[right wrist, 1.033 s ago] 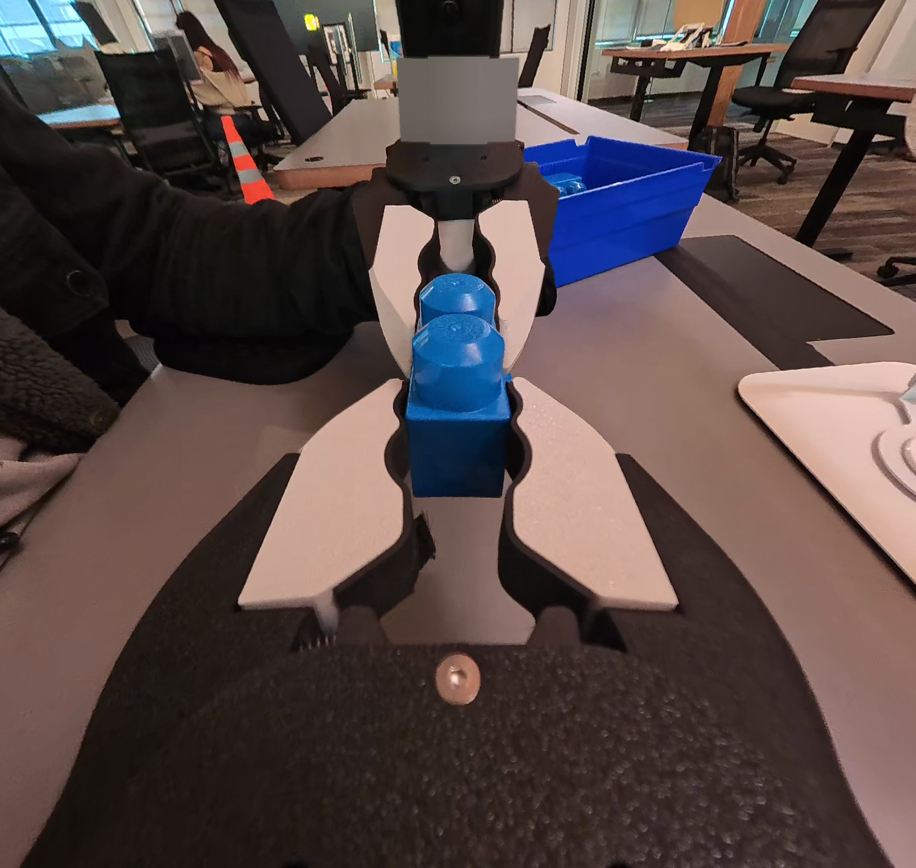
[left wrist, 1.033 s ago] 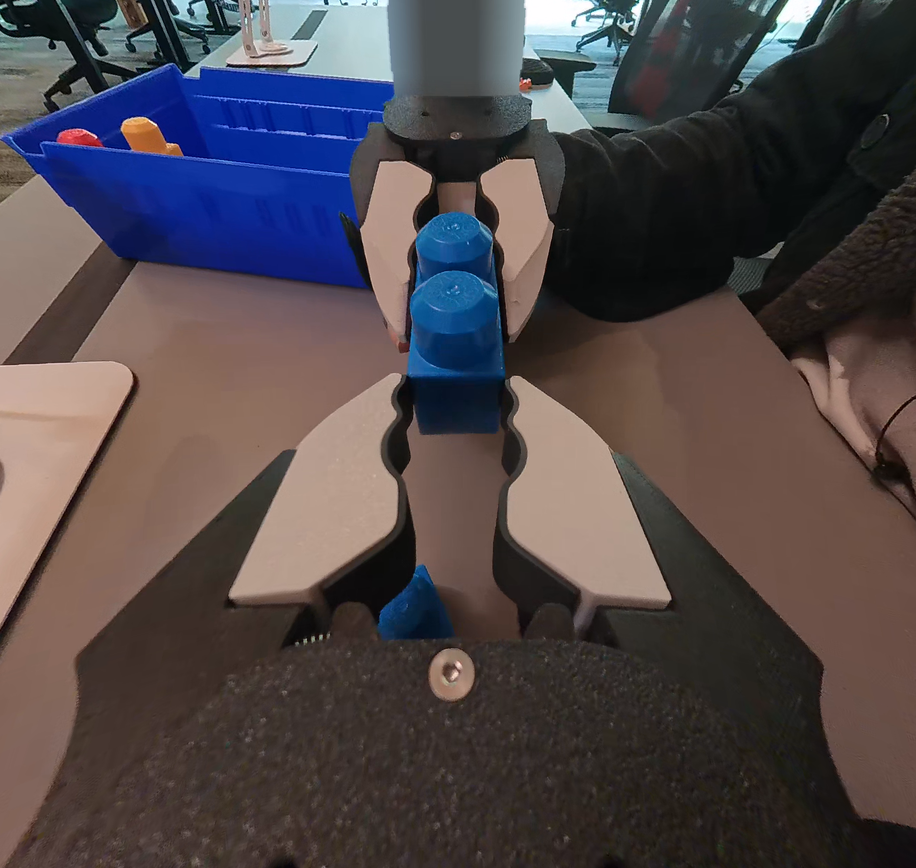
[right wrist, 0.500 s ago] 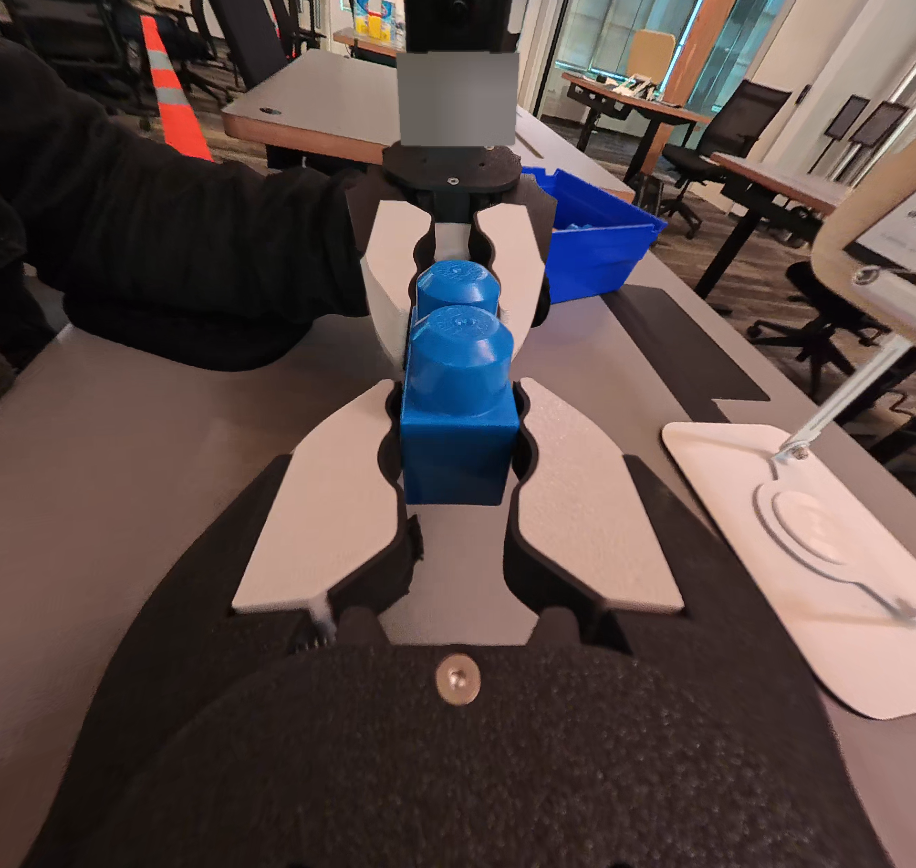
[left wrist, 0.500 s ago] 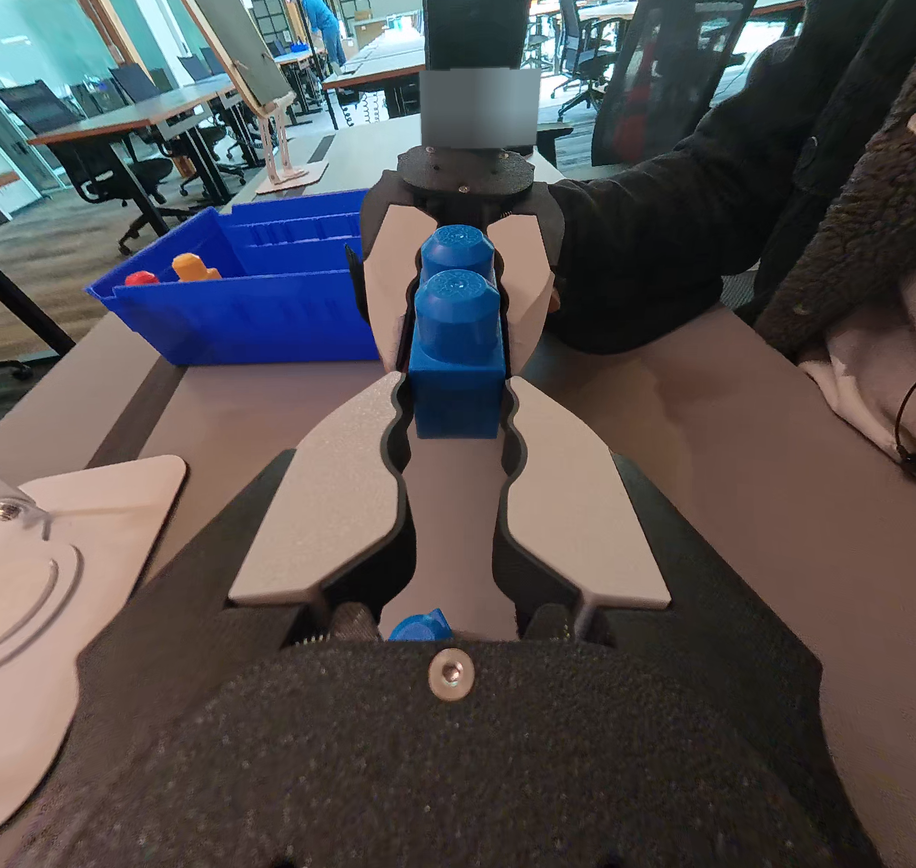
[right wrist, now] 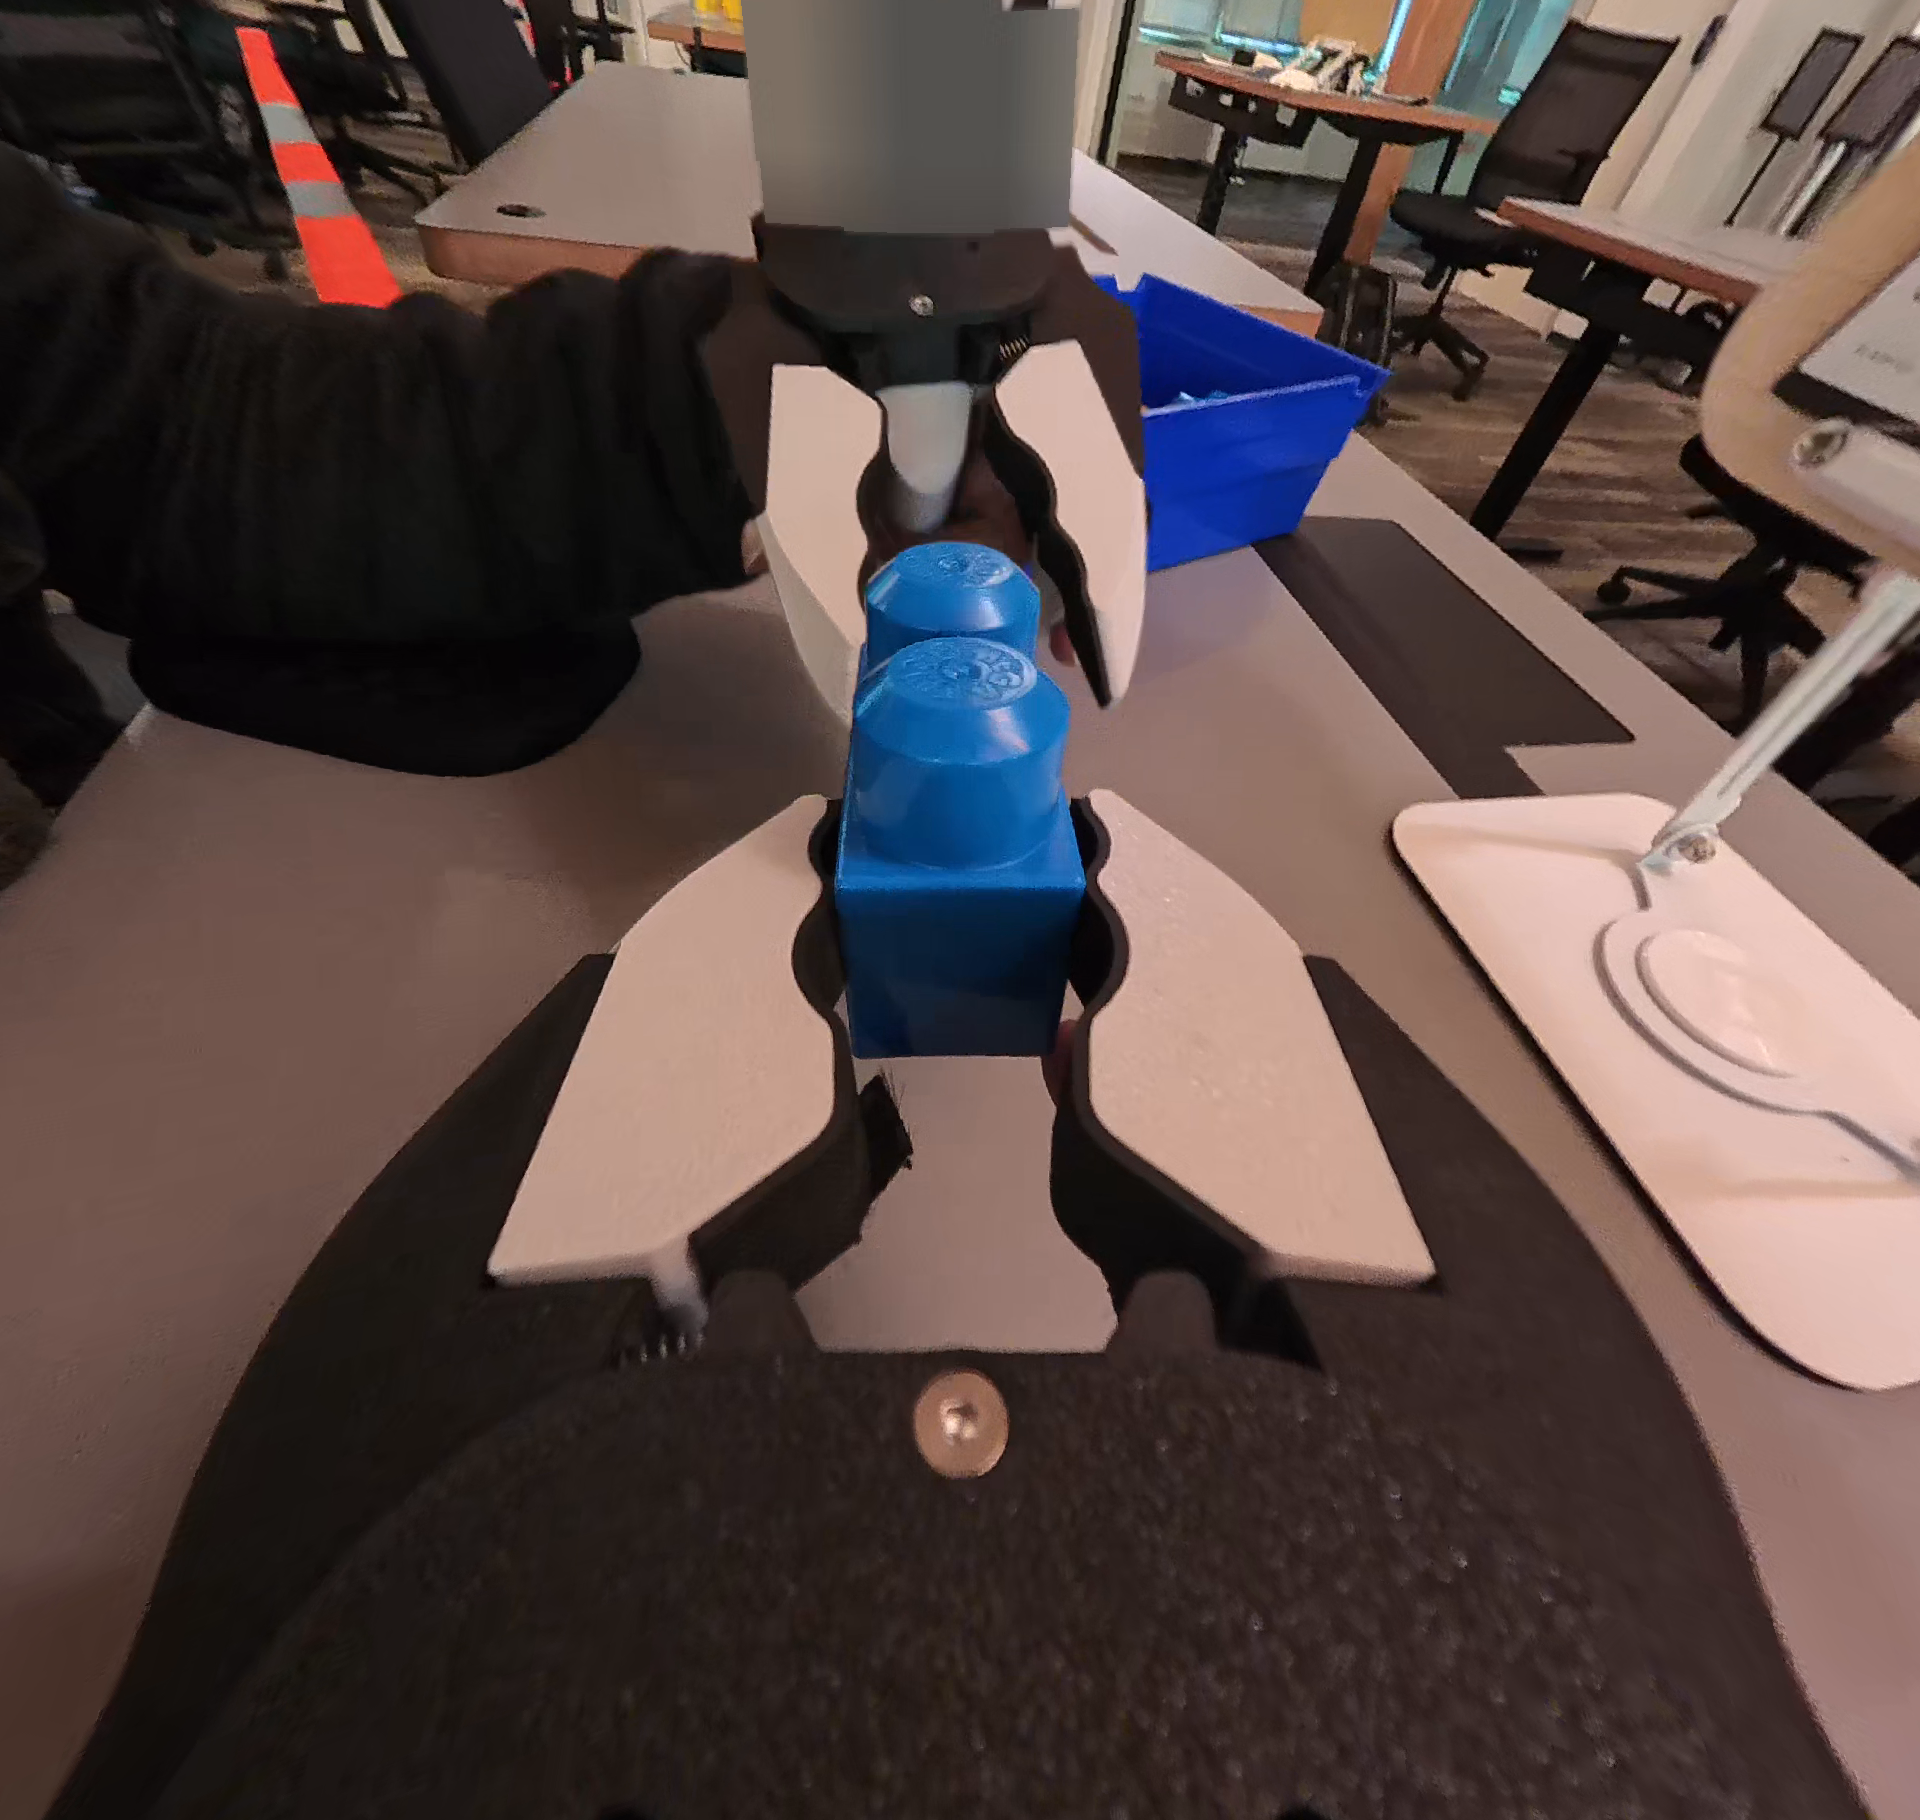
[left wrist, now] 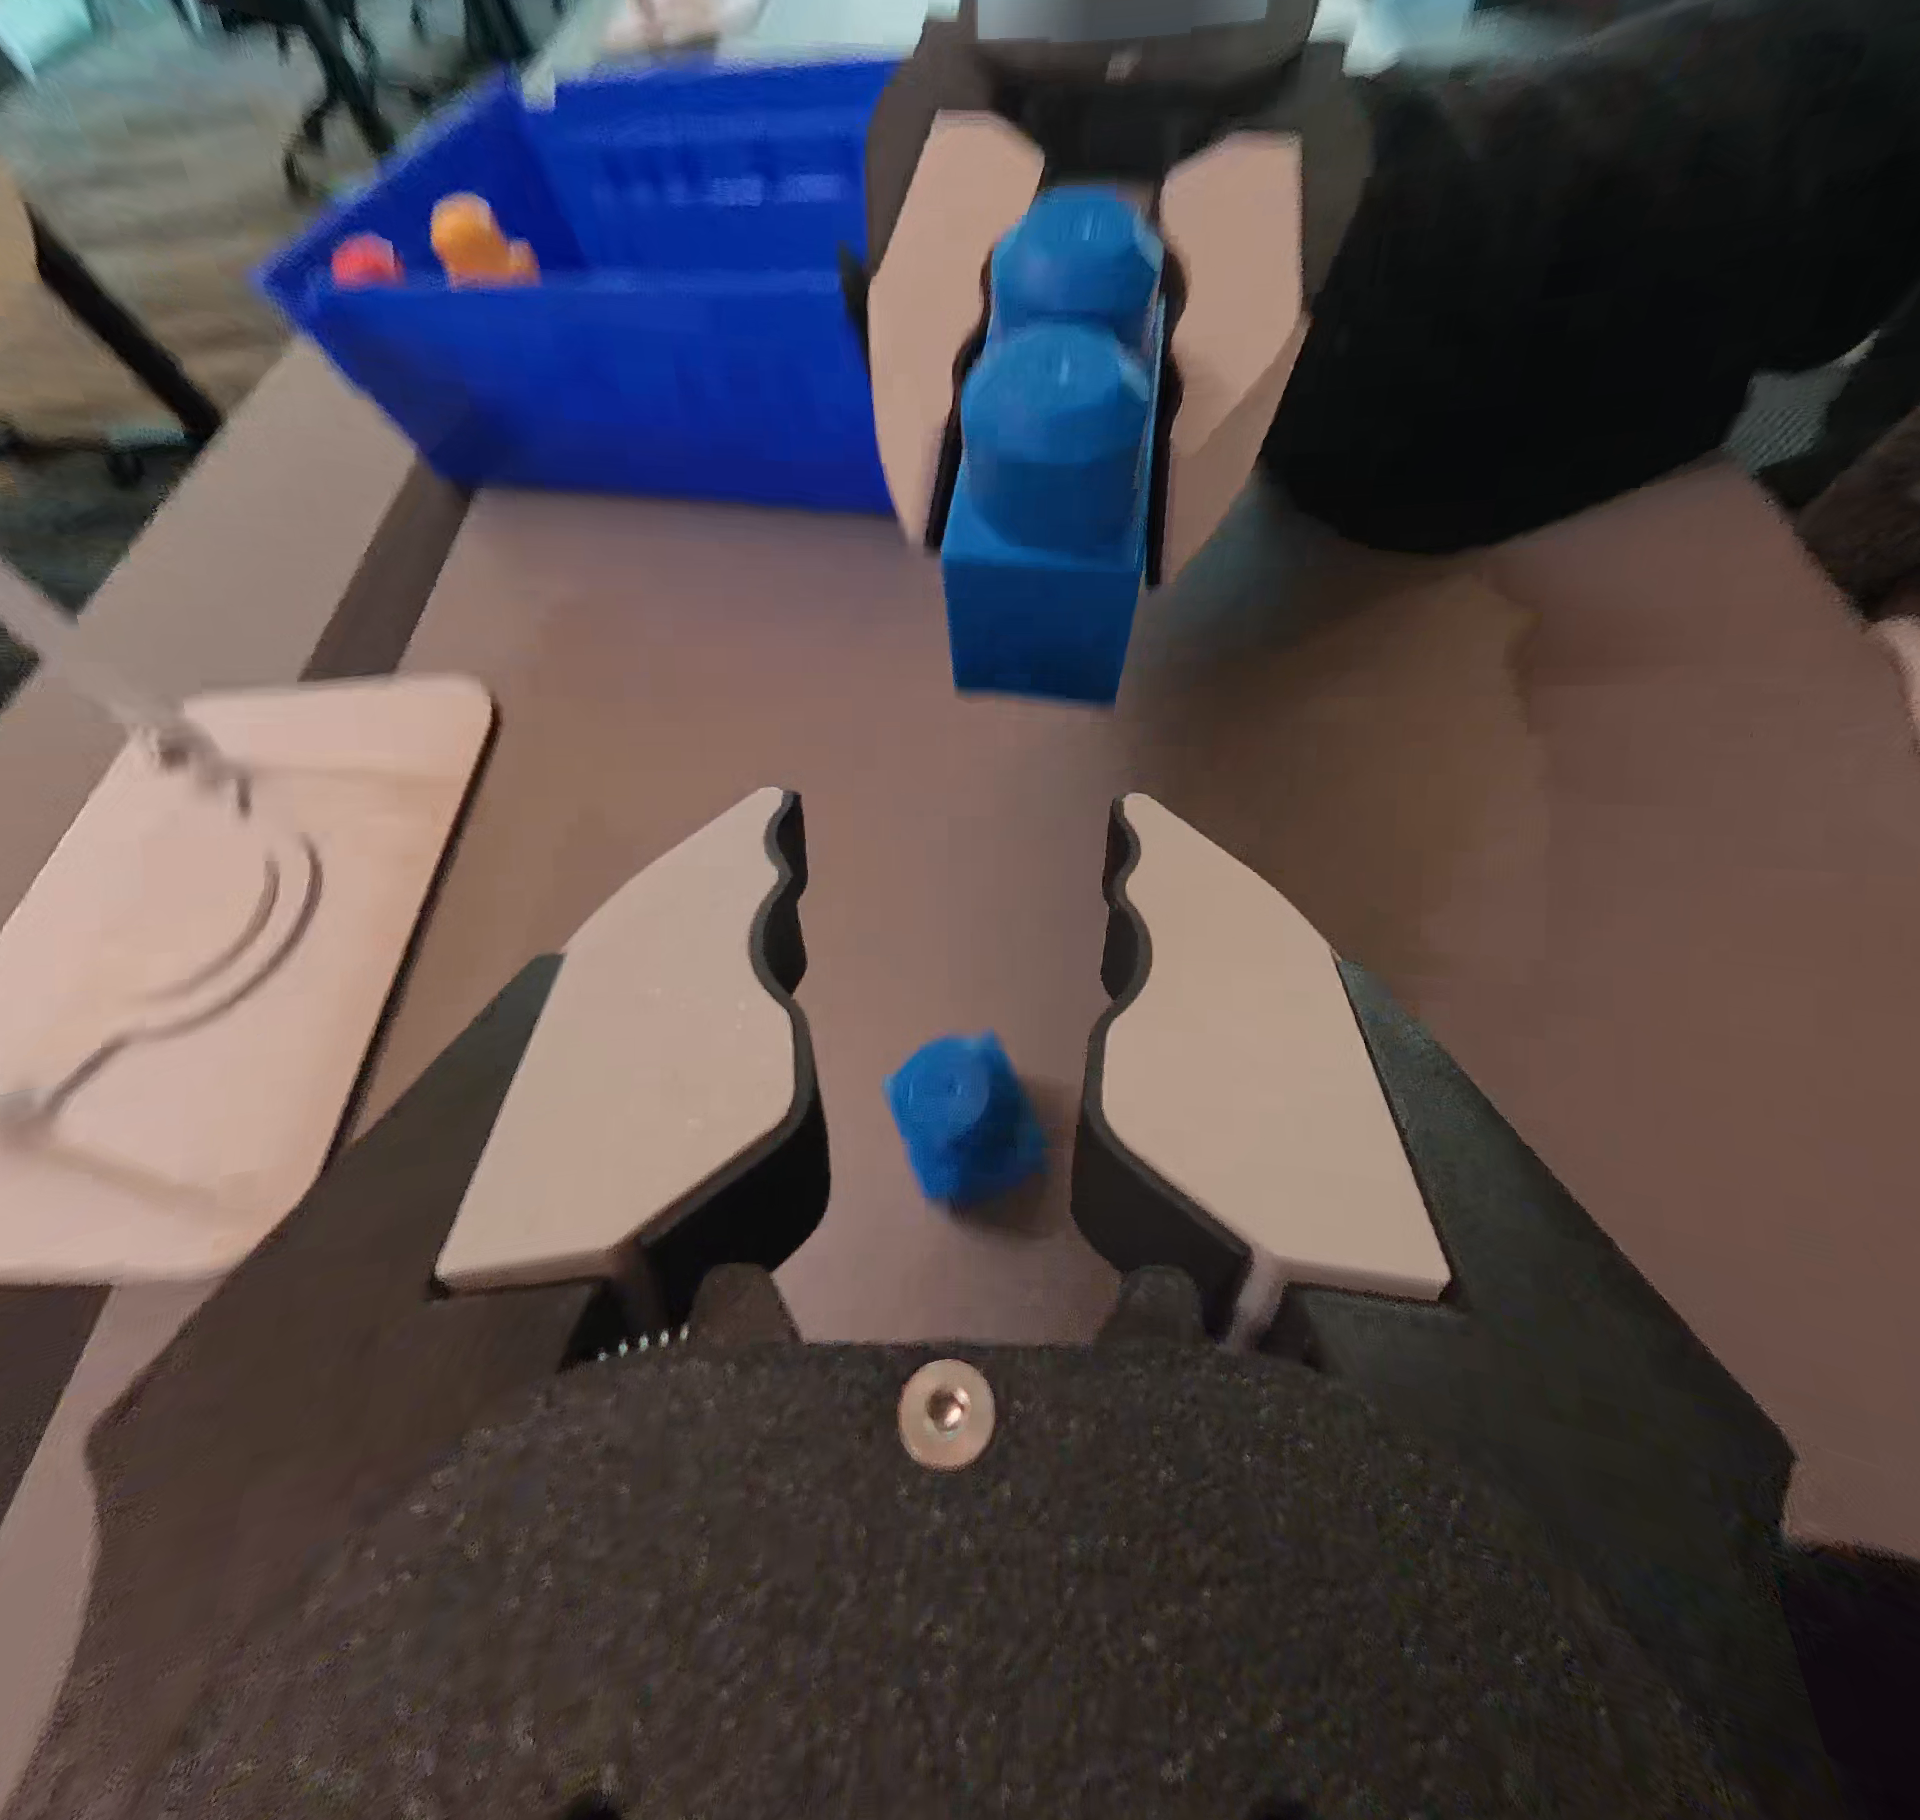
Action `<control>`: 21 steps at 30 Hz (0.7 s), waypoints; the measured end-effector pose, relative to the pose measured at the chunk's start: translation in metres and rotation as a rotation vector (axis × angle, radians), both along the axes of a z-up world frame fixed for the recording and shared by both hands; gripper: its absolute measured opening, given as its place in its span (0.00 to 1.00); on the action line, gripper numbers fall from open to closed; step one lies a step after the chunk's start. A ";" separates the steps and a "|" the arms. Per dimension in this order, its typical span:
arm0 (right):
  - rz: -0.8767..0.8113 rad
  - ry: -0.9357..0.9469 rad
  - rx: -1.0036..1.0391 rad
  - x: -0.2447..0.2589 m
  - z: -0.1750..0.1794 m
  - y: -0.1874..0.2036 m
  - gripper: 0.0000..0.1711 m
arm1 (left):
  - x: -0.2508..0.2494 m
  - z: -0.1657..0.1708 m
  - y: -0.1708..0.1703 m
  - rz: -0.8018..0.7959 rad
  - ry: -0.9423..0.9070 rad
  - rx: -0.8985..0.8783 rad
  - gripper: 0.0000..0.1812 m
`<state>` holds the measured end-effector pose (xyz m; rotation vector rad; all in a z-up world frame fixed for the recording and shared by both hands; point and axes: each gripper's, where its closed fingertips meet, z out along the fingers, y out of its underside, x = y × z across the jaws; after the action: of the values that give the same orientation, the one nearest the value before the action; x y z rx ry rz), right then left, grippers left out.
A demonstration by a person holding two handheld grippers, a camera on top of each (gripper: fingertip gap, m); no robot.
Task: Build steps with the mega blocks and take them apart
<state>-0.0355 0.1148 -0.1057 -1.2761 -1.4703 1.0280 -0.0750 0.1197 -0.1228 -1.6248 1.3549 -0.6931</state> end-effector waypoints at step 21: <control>-0.054 -0.072 -0.079 0.005 -0.028 0.023 0.24 | -0.037 -0.104 0.006 0.174 0.472 -0.315 0.20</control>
<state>-0.0300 0.1380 -0.1341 -1.4147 -1.4534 1.0218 -0.1119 0.1254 -0.2267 -2.2333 1.4541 -0.4477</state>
